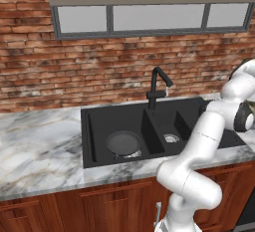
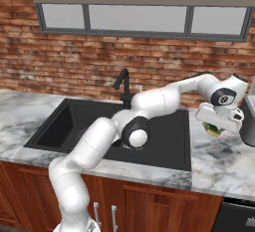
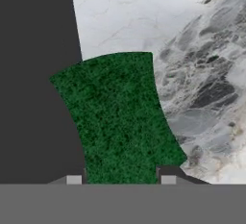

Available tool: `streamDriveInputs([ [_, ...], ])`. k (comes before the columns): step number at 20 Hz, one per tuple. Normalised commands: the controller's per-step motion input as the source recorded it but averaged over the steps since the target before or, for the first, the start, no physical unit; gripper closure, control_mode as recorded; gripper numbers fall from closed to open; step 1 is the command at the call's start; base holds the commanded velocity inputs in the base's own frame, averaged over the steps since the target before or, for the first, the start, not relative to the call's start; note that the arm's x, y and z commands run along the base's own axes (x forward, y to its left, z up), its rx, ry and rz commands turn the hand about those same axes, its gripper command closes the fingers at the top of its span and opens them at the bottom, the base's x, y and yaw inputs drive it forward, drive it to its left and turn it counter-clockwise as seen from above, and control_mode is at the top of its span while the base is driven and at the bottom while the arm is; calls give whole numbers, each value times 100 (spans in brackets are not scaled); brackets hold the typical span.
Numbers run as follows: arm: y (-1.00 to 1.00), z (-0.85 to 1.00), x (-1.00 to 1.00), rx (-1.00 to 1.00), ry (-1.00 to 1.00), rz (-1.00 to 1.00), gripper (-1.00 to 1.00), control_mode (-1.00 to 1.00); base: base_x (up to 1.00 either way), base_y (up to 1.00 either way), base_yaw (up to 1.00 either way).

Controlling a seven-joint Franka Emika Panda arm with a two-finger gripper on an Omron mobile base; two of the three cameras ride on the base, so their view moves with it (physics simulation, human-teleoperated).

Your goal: Pick the pan and sponge and place them into the sink. Then turn on the water.

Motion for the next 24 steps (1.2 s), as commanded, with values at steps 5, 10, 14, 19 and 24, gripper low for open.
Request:
streamDriveInputs([
  [5, 100, 0, -98, 0, -25, 0, 100, -100, 0, 0, 0],
  [10, 100, 0, -100, -1, -32, 0, 100, -100, 0, 0, 0],
  [14, 100, 0, -82, -7, -36, 3, 100, -100, 0, 0, 0],
  [19, 100, 6, -27, -9, -23, 11, 100, -100, 0, 0, 0],
  [24, 100, 15, 0, -5, -2, 24, 100, -100, 0, 0, 0],
])
